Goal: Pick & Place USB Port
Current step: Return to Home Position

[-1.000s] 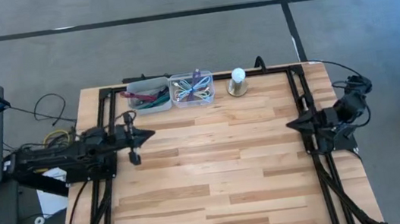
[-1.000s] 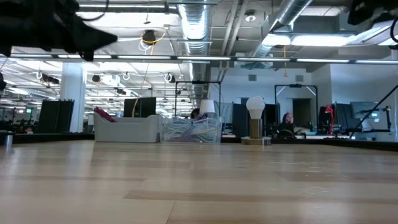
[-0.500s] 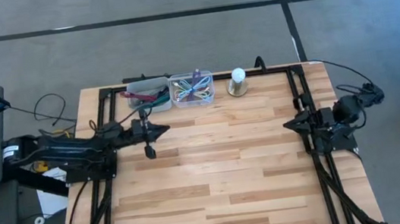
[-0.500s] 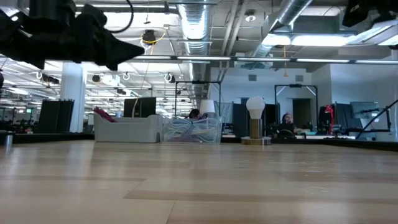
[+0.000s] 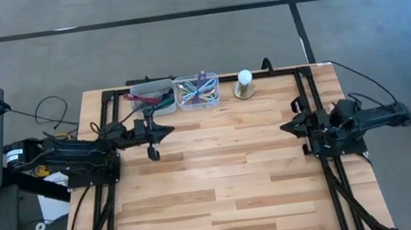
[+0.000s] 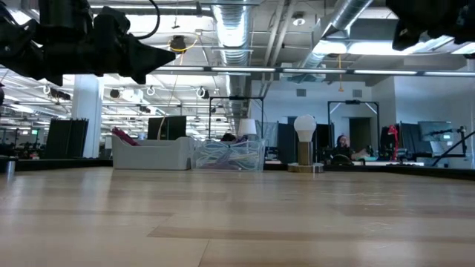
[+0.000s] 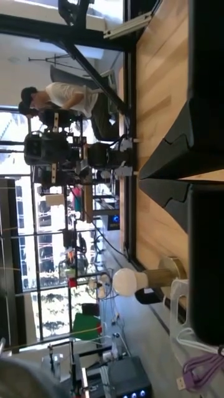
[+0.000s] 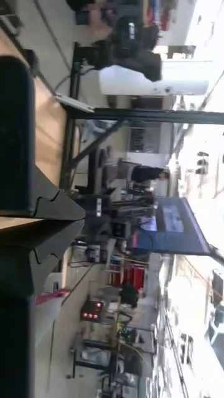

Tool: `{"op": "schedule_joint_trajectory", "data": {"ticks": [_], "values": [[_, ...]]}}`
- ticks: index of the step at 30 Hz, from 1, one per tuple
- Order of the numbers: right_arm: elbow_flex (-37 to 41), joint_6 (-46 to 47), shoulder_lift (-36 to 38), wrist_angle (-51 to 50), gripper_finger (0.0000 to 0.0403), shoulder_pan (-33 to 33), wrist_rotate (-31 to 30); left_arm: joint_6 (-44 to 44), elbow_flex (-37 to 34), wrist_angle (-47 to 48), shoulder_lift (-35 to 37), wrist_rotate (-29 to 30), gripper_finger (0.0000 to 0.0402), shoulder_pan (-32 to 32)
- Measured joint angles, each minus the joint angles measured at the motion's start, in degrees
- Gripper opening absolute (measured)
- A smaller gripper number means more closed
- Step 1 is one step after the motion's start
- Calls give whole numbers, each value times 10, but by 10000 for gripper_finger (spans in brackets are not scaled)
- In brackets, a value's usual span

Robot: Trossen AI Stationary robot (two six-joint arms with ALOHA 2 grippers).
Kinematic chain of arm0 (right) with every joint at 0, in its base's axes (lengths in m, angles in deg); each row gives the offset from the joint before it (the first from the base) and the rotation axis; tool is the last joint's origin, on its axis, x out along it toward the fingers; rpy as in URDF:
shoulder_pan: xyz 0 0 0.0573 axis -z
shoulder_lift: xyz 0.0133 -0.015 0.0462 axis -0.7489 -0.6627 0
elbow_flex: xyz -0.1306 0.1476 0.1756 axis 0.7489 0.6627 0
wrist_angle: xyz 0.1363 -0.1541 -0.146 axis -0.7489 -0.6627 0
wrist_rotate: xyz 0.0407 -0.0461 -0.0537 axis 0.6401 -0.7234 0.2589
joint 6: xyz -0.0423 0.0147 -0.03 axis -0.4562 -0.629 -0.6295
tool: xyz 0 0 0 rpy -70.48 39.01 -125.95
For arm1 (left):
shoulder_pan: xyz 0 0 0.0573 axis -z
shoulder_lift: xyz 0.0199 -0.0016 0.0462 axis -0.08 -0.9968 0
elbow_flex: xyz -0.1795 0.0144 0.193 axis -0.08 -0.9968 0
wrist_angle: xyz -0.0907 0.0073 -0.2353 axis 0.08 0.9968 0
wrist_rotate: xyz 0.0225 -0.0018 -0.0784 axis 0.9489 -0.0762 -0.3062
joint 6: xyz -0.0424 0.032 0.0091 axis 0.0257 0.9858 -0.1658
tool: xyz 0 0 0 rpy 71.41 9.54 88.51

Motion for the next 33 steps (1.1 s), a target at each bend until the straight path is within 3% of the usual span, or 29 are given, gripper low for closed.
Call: {"op": "schedule_joint_trajectory", "data": {"ticks": [6,15,22,33], "values": [[-4,6,3,-2,0,71,118,1,0,30,0,-1,7,0],[-3,27,21,-52,0,118,138,16,-28,48,30,5,8,-1],[-27,8,49,-107,0,118,127,21,-64,57,189,8,8,-19],[-65,-1,49,-151,0,118,121,15,-64,262,404,-16,8,-77]]}}
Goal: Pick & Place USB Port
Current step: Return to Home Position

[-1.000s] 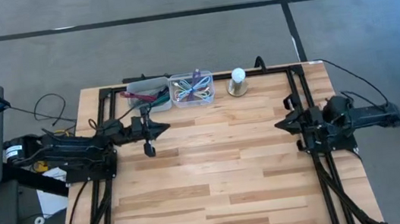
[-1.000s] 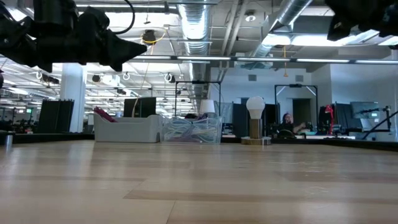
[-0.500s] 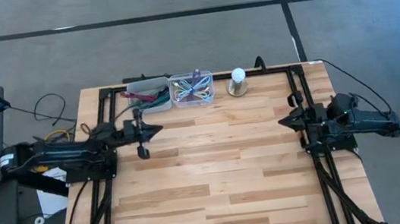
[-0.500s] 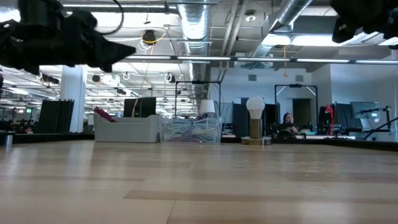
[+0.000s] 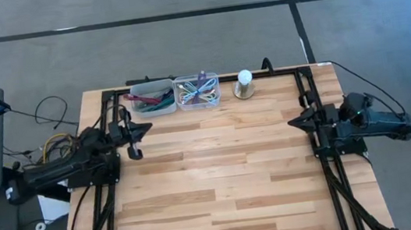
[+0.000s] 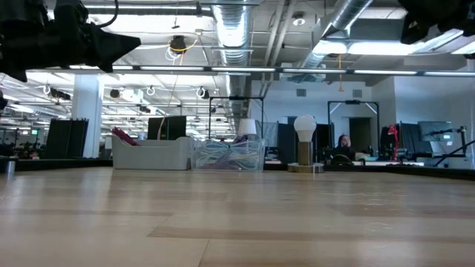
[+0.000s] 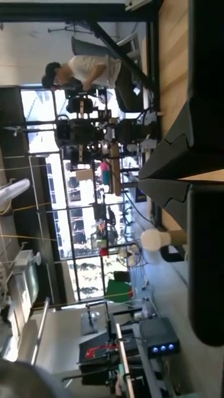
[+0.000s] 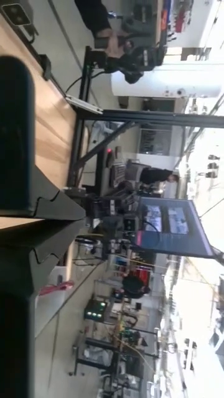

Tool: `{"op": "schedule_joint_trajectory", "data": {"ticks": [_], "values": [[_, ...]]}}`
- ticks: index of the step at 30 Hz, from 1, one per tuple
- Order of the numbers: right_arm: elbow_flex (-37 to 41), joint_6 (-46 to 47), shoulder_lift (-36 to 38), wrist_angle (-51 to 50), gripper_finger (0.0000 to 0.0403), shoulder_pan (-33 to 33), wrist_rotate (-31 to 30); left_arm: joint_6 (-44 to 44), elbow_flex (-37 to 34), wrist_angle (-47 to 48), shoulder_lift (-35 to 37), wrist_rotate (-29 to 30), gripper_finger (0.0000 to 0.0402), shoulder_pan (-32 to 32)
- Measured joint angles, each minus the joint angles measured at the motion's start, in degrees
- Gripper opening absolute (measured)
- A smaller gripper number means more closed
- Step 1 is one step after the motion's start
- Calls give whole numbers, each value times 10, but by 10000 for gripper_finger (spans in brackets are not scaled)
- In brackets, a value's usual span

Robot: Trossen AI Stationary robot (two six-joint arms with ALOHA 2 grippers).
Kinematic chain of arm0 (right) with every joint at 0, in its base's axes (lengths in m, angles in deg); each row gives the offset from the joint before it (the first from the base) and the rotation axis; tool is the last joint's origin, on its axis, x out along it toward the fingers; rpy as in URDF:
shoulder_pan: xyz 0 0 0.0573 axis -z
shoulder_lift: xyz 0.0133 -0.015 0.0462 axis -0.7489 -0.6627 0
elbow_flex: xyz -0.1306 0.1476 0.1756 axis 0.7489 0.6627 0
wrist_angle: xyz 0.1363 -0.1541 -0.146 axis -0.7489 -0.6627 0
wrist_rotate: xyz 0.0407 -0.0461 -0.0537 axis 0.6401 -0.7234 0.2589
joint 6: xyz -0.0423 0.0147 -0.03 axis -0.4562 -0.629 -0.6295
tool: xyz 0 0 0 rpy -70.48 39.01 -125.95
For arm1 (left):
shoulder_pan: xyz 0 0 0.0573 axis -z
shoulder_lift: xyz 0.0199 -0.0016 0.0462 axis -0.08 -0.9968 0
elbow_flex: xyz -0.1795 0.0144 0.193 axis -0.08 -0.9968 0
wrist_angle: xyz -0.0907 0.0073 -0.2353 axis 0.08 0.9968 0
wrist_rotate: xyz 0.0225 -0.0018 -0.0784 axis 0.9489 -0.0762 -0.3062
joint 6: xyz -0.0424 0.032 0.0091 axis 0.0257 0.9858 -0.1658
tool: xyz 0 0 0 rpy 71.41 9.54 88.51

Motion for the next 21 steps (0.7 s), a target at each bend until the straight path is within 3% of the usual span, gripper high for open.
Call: {"op": "schedule_joint_trajectory", "data": {"ticks": [5,12,21], "values": [[0,0,0,-7,0,0,-2,-1,0,46,55,-2,7,-15],[0,0,0,-6,0,0,-17,-44,3,58,95,-58,7,-39],[0,0,0,-1,0,0,-17,-71,99,198,94,-80,5,-34]]}}
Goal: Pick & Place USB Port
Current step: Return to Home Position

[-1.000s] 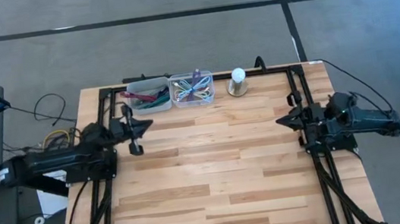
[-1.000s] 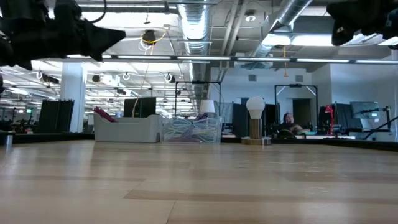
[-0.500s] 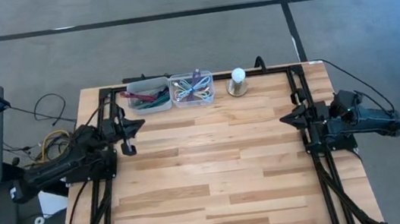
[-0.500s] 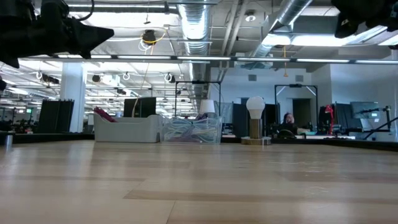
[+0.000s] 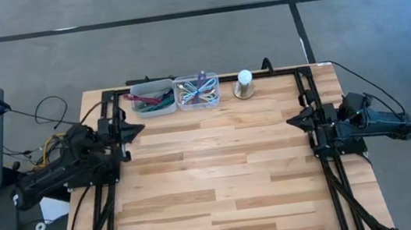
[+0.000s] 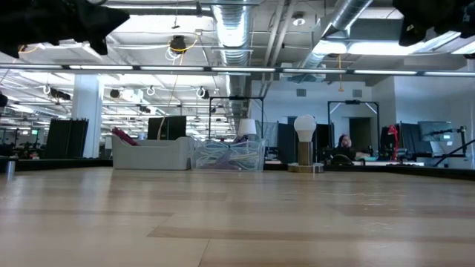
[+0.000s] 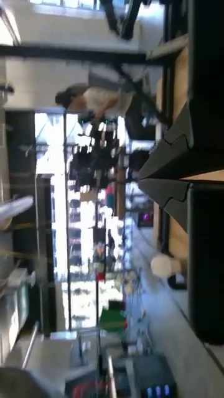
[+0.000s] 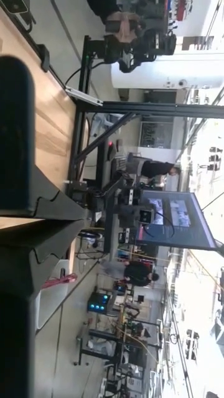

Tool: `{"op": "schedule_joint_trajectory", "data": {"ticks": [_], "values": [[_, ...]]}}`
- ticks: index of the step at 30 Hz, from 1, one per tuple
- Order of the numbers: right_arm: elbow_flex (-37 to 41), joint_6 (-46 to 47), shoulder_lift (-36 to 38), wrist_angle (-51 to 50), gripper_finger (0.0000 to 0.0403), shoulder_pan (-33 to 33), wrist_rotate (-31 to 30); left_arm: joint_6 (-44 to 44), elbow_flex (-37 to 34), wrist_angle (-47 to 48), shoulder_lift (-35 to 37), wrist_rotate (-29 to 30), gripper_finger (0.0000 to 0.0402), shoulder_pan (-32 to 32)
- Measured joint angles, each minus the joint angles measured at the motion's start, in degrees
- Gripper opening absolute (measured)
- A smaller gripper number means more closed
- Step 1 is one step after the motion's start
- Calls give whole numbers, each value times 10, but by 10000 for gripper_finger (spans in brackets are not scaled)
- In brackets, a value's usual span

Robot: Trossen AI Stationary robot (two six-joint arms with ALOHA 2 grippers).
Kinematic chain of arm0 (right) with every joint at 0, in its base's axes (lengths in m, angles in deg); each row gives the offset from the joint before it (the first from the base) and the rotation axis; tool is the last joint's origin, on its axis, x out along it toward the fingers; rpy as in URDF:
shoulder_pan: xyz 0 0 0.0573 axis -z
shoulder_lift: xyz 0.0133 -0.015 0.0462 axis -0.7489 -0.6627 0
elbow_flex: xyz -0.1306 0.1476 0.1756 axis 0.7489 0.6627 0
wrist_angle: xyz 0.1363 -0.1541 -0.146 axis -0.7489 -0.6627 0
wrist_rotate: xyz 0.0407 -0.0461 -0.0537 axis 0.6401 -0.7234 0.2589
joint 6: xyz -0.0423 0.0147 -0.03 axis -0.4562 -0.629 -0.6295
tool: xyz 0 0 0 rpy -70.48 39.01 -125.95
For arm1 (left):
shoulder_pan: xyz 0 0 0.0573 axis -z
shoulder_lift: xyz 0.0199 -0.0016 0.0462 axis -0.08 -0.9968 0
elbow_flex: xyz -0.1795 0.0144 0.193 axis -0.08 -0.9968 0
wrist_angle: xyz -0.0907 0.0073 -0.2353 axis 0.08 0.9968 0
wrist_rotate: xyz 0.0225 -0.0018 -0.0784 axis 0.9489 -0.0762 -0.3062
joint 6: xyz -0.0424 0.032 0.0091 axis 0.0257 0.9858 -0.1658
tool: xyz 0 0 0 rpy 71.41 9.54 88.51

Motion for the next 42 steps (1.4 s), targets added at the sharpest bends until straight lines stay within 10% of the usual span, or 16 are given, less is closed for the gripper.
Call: {"op": "schedule_joint_trajectory", "data": {"ticks": [15,24,42], "values": [[0,-4,0,0,0,0,0,86,-22,-86,0,50,4,135],[0,-9,0,15,0,0,2,93,89,162,0,103,4,137],[5,-9,0,14,0,0,2,89,67,174,0,55,4,137]]}}
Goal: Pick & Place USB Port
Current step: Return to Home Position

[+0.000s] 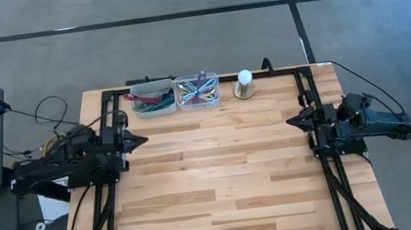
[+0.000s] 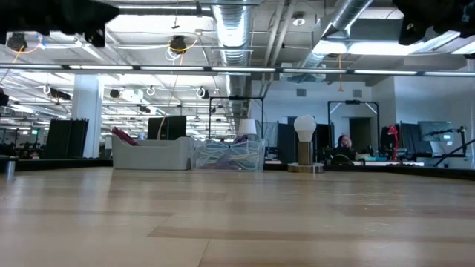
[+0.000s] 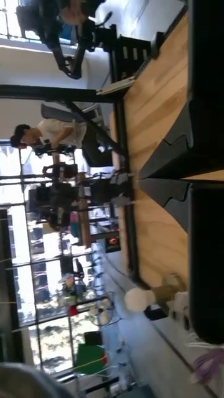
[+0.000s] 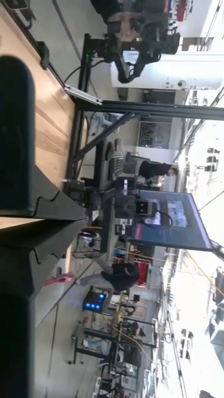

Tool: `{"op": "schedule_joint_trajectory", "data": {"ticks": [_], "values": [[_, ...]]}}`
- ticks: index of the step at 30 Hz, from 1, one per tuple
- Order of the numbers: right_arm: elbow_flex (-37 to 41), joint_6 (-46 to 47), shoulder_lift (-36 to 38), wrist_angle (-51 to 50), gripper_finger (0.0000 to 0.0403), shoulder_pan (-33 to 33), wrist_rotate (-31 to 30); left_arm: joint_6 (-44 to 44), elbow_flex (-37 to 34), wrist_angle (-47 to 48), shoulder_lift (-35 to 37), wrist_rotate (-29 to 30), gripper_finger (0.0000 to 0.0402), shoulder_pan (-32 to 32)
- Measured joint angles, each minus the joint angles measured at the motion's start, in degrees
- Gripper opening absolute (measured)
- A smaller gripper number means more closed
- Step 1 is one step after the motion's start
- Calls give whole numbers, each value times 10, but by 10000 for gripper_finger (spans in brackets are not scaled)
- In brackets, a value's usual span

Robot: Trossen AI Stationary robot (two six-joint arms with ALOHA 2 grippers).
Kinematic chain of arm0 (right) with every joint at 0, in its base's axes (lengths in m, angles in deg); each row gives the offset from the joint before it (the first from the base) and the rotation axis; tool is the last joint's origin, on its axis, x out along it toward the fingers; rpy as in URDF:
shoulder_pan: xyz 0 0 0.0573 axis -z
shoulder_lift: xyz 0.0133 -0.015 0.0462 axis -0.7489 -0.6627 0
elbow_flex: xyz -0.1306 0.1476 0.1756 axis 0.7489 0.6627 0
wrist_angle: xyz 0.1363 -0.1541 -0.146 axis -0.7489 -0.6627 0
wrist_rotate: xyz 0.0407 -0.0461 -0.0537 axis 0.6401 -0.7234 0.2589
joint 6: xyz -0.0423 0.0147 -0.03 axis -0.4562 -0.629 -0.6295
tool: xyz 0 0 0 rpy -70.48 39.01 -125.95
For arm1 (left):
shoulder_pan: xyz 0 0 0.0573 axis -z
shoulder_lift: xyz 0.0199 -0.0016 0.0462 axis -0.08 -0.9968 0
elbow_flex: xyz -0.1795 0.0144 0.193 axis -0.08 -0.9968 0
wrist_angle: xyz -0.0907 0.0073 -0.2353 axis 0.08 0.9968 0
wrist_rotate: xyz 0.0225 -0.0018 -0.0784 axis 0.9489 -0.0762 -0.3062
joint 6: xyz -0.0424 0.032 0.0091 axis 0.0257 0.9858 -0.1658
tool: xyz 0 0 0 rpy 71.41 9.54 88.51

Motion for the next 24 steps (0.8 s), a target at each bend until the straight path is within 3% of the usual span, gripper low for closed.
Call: {"op": "schedule_joint_trajectory", "data": {"ticks": [24], "values": [[22,15,0,-11,0,-20,-3,-37,-166,-198,0,8,4,1]]}}
